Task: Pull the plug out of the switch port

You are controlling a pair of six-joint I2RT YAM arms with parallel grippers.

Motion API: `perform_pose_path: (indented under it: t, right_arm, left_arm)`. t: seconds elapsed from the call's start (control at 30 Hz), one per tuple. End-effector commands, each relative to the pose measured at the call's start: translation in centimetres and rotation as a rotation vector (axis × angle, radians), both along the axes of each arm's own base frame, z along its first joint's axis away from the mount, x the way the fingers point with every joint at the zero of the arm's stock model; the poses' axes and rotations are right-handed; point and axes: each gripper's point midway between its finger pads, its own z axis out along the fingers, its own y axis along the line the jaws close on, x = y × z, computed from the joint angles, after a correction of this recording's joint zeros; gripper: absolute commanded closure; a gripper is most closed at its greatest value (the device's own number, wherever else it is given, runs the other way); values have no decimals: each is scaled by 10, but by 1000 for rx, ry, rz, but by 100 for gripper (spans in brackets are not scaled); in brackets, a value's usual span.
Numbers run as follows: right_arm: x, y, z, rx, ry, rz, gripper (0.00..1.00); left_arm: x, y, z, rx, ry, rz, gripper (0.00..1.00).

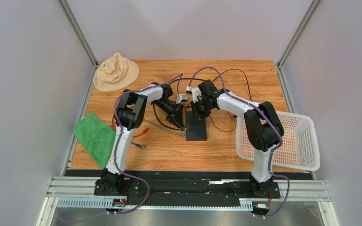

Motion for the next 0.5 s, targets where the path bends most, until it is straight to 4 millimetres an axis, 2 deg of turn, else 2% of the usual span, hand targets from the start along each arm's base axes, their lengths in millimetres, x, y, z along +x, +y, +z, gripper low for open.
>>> perform_pose_path:
  t: [0.0, 0.23, 0.27, 0.37, 0.47]
  right_arm:
    - [-8, -15, -17, -85, 13, 0, 100]
    - [-21, -25, -21, -106, 23, 11, 100]
    - [-23, -26, -20, -106, 25, 12, 99]
    - [-24, -26, -20, -108, 26, 13, 96]
    - [-24, -25, -19, -102, 27, 14, 95]
  left_arm:
    - [-3, 2, -17, 43, -47, -36, 100]
    - [2, 0, 0, -9, -55, -39, 98]
    - [4, -1, 2, -17, -52, -32, 79]
    - [5, -2, -1, -2, -45, -22, 64]
    - [3, -2, -3, -9, -42, -23, 59]
